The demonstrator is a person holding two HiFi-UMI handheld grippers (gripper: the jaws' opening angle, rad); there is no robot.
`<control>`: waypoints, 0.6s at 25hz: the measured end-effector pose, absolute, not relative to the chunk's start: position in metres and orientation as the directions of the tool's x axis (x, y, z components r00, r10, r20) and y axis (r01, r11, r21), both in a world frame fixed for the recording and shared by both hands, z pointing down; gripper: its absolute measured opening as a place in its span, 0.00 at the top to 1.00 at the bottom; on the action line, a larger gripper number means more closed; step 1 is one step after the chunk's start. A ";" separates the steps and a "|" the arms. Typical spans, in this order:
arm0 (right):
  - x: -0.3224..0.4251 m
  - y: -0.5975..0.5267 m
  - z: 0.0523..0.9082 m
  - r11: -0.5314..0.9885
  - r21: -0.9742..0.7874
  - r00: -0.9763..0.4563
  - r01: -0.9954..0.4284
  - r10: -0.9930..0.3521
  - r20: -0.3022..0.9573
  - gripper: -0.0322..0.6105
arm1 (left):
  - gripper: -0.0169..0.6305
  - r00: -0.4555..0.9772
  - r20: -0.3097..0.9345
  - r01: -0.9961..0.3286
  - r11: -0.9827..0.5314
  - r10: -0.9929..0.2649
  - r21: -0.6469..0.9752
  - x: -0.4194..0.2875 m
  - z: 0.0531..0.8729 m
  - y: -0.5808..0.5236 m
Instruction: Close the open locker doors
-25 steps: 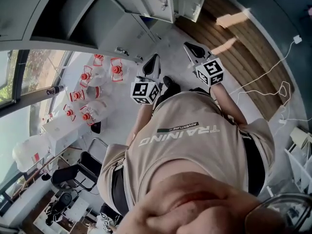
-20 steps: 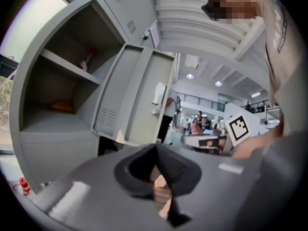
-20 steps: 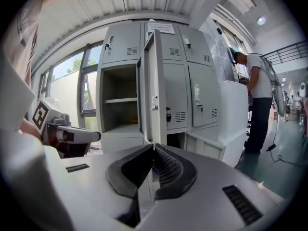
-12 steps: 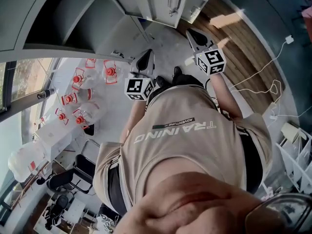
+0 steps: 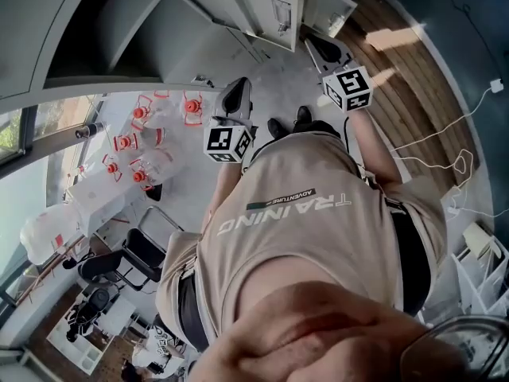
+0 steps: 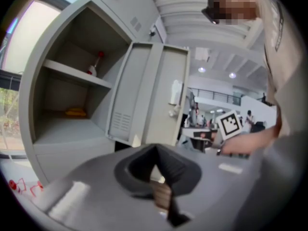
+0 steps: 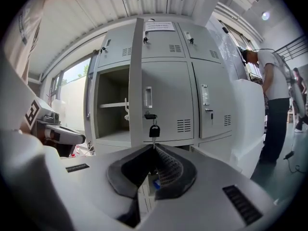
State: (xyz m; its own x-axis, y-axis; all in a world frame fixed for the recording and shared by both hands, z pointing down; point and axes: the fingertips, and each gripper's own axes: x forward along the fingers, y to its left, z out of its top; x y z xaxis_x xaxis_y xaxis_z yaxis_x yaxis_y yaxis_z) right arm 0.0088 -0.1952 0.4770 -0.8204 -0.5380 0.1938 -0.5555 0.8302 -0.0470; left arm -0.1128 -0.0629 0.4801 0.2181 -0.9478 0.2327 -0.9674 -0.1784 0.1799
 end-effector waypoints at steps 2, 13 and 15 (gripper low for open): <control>0.003 -0.198 0.481 0.851 -0.050 -0.842 -0.523 -0.506 0.187 0.92 | 0.97 0.201 0.246 -0.970 -0.158 -0.948 0.183 -0.113 0.483 -0.063; -0.021 -0.165 0.482 0.937 -0.086 -0.934 -0.338 -0.323 0.156 0.92 | 0.97 0.115 0.281 -0.976 -0.056 -0.953 0.211 -0.122 0.501 -0.048; -0.028 -0.152 0.482 0.955 -0.101 -0.954 -0.278 -0.262 0.143 0.92 | 0.97 0.094 0.281 -0.974 -0.030 -0.955 0.224 -0.124 0.501 -0.045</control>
